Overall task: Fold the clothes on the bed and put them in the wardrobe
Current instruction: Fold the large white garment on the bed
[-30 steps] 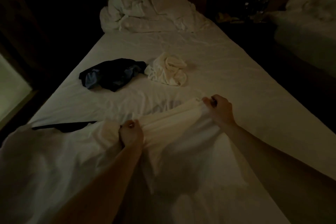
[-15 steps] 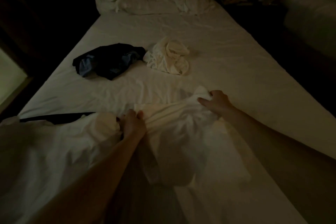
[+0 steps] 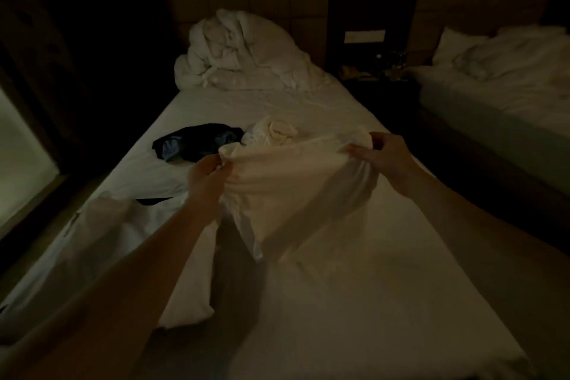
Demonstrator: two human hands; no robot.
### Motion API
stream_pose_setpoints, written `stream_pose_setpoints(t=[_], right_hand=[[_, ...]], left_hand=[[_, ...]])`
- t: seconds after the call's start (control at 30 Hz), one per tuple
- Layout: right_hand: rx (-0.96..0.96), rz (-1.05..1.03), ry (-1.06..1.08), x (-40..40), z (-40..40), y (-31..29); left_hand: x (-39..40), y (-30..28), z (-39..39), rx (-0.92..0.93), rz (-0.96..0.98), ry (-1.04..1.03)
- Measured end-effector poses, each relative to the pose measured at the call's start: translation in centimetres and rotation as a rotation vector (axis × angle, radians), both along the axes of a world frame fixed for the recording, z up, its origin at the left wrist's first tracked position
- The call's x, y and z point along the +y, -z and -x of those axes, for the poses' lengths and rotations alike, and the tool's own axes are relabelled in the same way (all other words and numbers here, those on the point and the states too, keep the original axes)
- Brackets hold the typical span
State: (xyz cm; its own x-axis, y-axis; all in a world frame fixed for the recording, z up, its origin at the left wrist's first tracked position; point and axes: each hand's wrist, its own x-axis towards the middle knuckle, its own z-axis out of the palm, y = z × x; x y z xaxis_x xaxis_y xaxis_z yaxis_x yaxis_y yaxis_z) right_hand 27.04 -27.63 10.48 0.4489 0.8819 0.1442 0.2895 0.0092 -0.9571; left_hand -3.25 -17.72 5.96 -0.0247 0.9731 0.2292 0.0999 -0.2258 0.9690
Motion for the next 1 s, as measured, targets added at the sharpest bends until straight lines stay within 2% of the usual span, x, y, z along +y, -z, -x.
stream_pose_setpoints(t=[0.13, 0.33, 0.57, 0.87, 1.0], right_hand=[[0.050, -0.045, 0.020, -5.1, 1.0, -2.9], [0.115, -0.083, -0.055, -10.0, 3.2, -6.6], [0.178, 0.032, -0.242, -12.8, 7.2, -7.9], [0.166, 0.119, -0.524, -9.4, 18.0, -7.5], [0.174, 0.149, -0.558, -6.0, 22.8, -6.5]], left_hand=[[-4.5, -2.9, 1.1, -0.138, -0.037, 0.023], [-9.3, -6.0, 4.1, -0.196, -0.090, 0.063], [-13.0, -8.5, 9.7, -0.286, -0.001, 0.045], [-14.4, -10.3, 21.9, -0.297, 0.040, -0.106], [-12.8, -10.1, 26.6, -0.299, 0.059, -0.197]])
